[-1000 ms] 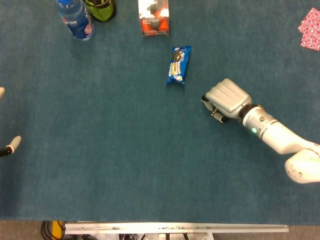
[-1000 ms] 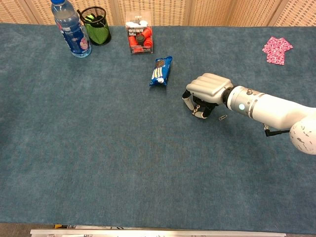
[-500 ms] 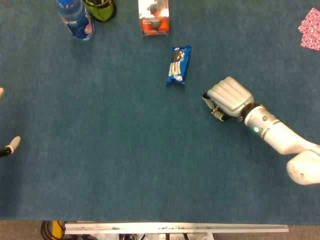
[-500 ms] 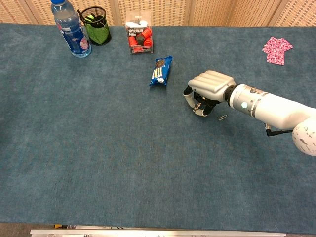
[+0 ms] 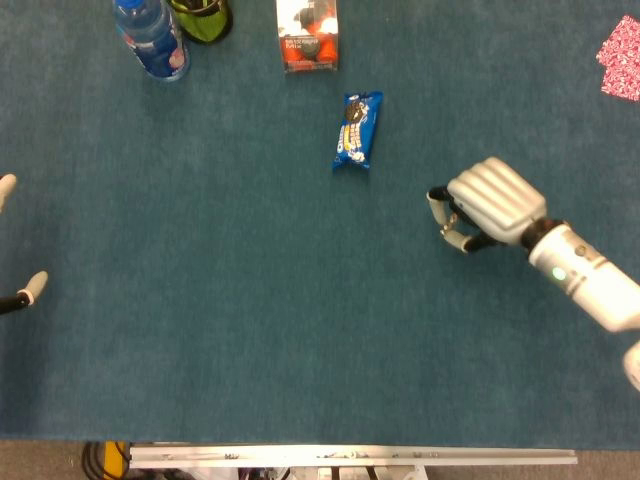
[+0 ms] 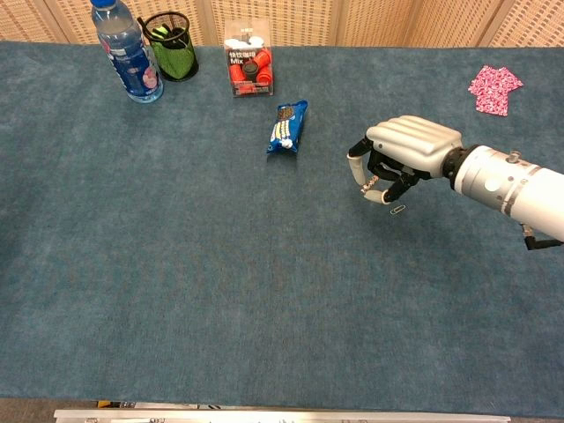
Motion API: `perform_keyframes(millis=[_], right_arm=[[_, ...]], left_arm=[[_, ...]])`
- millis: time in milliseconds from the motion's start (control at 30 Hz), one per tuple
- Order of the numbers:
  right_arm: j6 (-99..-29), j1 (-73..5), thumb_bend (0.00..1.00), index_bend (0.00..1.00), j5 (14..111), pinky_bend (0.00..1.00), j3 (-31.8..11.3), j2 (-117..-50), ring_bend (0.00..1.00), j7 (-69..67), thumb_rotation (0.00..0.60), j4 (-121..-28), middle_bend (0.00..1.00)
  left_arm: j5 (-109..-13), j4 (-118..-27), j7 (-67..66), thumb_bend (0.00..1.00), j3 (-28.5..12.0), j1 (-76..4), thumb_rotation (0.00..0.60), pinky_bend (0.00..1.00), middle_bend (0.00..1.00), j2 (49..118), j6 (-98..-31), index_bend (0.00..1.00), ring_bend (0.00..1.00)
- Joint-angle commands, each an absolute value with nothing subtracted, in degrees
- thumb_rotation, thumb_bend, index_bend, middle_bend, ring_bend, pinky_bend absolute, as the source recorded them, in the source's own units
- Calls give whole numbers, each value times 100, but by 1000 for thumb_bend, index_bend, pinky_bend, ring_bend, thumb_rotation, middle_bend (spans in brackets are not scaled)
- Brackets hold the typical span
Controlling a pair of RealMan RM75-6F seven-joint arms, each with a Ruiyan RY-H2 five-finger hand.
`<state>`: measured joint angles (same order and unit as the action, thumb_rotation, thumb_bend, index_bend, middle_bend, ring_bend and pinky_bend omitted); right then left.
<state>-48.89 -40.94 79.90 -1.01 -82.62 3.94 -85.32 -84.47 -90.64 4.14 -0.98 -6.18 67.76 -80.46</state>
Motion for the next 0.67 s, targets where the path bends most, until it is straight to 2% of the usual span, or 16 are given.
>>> perform_keyframes(millis=[33, 267, 667], right_arm=[[-5001, -3960, 317, 699, 8201, 1000, 71, -8107, 899, 212, 600, -8703, 922], [-5118, -3739, 318, 700, 8393, 1000, 309, -7996, 899, -60, 600, -8783, 922], [-5169, -3567, 319, 702, 8387, 1000, 318, -8052, 902, -322, 600, -8582, 923]], left_arm=[[-8465, -9100, 374, 203, -97, -631, 600, 12, 99, 6773, -8043, 30, 53], [-8460, -9147, 322, 203, -75, -615, 600, 12, 99, 6767, -8051, 30, 53], [-8463, -9163, 287, 202, -63, -624, 600, 12, 99, 6774, -8034, 30, 53]])
